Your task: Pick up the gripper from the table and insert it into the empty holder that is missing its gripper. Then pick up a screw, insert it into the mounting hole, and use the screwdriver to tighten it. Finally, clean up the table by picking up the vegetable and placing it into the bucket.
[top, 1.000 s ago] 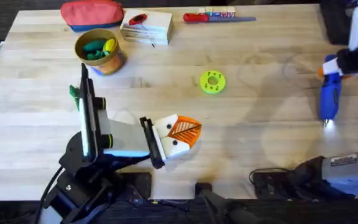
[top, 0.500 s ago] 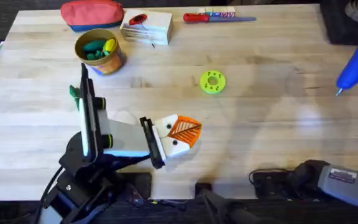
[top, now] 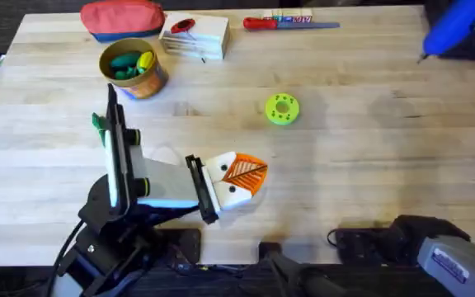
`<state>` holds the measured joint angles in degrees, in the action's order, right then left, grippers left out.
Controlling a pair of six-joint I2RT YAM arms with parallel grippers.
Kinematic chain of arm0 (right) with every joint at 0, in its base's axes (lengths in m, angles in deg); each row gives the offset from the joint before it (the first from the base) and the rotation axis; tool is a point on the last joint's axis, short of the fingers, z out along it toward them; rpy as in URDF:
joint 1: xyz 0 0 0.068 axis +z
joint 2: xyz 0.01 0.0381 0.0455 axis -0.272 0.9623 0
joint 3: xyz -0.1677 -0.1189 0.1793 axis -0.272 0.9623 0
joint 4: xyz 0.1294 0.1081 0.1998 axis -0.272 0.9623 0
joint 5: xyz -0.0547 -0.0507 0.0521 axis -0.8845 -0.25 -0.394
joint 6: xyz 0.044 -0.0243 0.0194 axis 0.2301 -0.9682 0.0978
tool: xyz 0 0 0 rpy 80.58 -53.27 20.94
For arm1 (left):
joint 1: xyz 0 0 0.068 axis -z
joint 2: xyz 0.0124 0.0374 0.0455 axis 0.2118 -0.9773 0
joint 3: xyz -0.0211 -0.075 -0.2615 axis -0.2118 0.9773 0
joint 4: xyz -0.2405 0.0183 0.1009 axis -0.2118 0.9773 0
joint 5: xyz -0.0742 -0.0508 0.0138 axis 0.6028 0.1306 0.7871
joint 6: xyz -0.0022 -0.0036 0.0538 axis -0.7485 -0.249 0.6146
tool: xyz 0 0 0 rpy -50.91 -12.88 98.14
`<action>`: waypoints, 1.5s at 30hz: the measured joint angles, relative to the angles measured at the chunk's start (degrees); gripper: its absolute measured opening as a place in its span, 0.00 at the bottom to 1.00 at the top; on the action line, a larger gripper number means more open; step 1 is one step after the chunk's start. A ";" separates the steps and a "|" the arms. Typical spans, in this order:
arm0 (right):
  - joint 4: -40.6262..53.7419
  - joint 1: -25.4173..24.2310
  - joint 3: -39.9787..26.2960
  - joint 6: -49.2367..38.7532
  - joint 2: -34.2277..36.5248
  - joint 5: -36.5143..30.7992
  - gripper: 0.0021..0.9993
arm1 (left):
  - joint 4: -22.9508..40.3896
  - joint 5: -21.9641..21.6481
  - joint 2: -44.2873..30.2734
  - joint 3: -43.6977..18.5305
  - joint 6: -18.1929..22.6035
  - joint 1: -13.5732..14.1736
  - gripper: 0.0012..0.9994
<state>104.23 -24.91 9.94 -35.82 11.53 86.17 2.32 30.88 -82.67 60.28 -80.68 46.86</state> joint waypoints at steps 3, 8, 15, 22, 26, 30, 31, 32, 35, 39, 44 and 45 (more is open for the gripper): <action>-7.10 4.76 6.62 3.23 -7.42 3.44 0.01 | 0.00 0.00 -0.02 0.00 0.02 0.02 0.02; -19.05 14.82 19.46 8.01 -17.69 9.69 0.01 | 0.00 0.00 0.00 0.00 0.00 0.02 0.02; -30.37 30.01 30.86 10.93 -23.95 12.89 0.01 | -0.02 -0.22 -0.01 0.00 -0.71 0.01 0.02; -35.39 45.23 31.70 11.79 -22.16 13.77 0.01 | -0.02 -1.09 -0.01 0.00 -1.70 0.01 0.02; -40.47 51.86 31.70 11.69 -18.73 14.10 0.01 | -0.02 -1.11 0.00 0.00 -1.73 0.02 0.02; -46.01 55.77 31.70 11.68 -12.96 14.12 0.01 | -0.02 -1.11 -0.02 0.00 -1.73 0.02 0.02; -47.32 56.41 31.70 11.65 -11.54 14.10 0.01 | -0.02 -1.12 -0.01 0.00 -1.72 0.01 0.02; -48.40 56.97 31.71 11.65 -10.26 14.10 0.01 | -0.02 -1.14 0.00 0.00 -1.70 0.01 0.02; -49.80 58.07 31.81 11.65 -8.32 14.10 0.01 | -0.02 -1.15 0.00 0.00 -1.43 0.02 0.02; -50.20 58.38 31.83 12.01 -8.19 14.10 0.01 | -0.02 -1.25 -0.02 0.00 -1.22 0.02 0.02; -49.97 58.63 31.83 13.04 -8.19 14.12 0.01 | -0.02 -1.27 -0.01 0.00 -1.12 0.02 0.02; -49.97 58.63 31.83 13.14 -8.19 14.12 0.01 | -0.02 -1.27 -0.01 0.00 -1.05 0.00 0.02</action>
<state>54.26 33.71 41.78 -22.68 3.34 100.29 2.29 29.61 -82.68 60.28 -81.73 46.86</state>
